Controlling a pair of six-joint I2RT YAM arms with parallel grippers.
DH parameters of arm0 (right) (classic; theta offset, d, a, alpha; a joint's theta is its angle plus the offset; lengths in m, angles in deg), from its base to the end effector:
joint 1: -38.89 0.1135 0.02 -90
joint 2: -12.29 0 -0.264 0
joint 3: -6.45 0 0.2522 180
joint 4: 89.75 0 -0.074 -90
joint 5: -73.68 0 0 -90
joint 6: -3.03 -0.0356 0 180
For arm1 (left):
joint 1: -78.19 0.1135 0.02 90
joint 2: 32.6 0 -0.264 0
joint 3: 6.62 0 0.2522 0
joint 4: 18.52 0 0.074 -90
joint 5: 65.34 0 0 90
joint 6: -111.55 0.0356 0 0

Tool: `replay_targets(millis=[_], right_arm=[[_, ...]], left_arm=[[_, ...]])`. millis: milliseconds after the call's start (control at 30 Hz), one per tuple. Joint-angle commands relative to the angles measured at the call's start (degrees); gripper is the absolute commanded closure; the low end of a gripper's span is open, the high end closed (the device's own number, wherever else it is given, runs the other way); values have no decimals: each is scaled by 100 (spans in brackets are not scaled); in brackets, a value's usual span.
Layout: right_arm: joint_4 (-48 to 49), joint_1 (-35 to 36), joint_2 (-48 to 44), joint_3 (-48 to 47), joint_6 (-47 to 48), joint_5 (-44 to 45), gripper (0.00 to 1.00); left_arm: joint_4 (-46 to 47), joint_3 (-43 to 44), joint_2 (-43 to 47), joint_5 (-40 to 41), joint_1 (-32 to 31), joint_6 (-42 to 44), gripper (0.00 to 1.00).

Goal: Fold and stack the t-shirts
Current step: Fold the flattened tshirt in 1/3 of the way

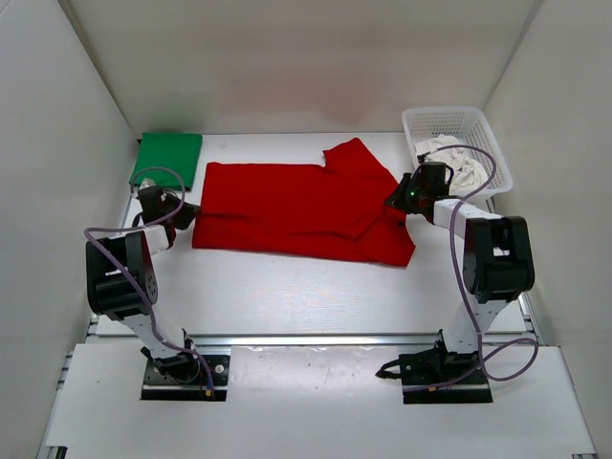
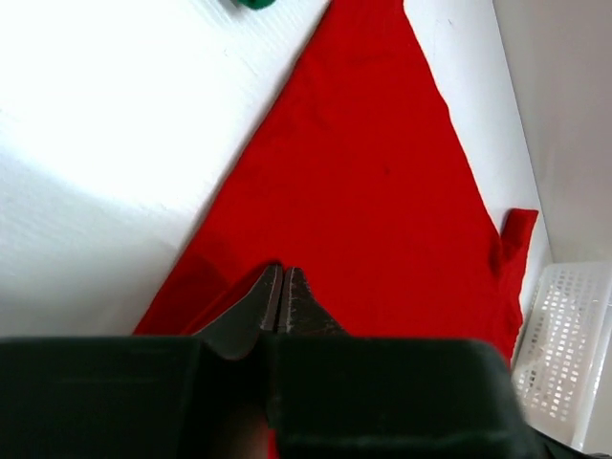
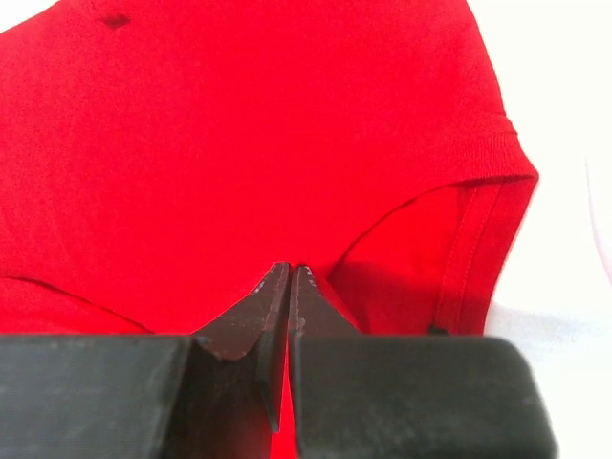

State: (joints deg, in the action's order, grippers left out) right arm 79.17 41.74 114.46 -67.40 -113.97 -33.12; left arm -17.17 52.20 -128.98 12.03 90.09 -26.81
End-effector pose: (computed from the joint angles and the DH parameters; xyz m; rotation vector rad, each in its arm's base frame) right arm 0.3802 0.0292 0.1833 0.3227 2.2726 0.6055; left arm 0.3314 0.0619 0.1579 -1.0185 2.0060 -0.5925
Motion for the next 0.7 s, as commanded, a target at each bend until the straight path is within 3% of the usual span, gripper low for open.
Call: replay_targets(millis=[0, 67, 133, 167, 200, 300, 367, 500, 600, 667], right_arm=[[357, -30, 40, -222, -15, 10, 100], [365, -57, -12, -222, 2, 1, 95], [383, -74, -152, -248, -33, -17, 89], [365, -83, -284, -187, -59, 27, 85], [356, -100, -459, -161, -77, -16, 82], [400, -136, -1082, 347, -199, 54, 67], [645, -171, -1609, 918, -305, 159, 67], [1050, -197, -2708, 2297, -542, 212, 100], [867, -276, -3254, 2948, -508, 221, 100], [778, -276, -3571, 3319, -499, 361, 92]], left_arm=[[-114, 240, -170, 23, 57, 178, 88], [-53, 171, -180, -126, 58, 125, 77], [-9, 109, -49, -109, 84, 90, 52], [-26, 56, 57, -83, 119, 98, 50], [-104, 4, 145, -39, 154, 90, 49], [-237, -338, 767, 84, 216, 108, 61], [-202, -706, 1163, 129, 251, 38, 66], [-106, -1673, 1936, 102, 243, -77, 68], [-105, -2219, 2193, 6, 356, -42, 63], [-35, -2370, 2211, -38, 392, -7, 57]])
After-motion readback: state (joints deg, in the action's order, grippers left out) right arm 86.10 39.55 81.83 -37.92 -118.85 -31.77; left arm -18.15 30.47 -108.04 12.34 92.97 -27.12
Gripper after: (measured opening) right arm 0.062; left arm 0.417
